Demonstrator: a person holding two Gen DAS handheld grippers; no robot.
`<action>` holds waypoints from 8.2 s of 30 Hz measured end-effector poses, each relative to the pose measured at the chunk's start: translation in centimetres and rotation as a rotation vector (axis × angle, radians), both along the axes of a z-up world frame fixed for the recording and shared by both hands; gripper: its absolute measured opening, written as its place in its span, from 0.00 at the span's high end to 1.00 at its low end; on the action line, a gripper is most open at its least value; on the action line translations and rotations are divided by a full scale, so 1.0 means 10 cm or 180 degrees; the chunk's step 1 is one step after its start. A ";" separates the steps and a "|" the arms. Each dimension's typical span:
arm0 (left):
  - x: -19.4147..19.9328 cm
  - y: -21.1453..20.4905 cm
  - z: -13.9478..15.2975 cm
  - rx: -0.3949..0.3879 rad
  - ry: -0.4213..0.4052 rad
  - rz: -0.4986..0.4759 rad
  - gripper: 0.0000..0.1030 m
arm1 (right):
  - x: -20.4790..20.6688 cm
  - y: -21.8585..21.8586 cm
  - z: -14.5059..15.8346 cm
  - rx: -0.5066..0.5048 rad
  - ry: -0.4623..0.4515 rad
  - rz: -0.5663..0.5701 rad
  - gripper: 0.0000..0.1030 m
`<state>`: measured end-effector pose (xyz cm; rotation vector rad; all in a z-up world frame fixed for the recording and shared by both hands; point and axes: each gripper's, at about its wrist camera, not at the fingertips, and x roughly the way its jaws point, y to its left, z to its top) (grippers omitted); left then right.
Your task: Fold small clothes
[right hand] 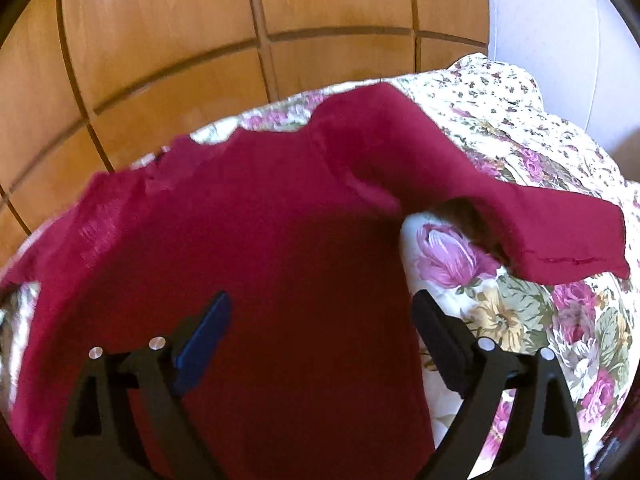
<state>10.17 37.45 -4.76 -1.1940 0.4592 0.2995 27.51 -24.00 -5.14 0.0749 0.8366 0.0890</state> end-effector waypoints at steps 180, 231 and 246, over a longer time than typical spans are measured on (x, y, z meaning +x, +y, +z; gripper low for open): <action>1.21 -2.55 0.04 0.1735 0.0504 -0.1036 0.05 | 0.19 -2.44 0.04 0.2836 -0.0448 -0.2161 0.93; 1.38 -3.34 0.35 0.1479 0.0107 -0.2165 0.24 | 0.25 -0.56 0.12 0.2065 0.0150 -0.0217 0.35; 1.41 -3.40 0.10 0.1348 0.0058 -0.2338 0.79 | 0.47 -0.68 -0.15 0.2352 0.0267 -0.0408 0.48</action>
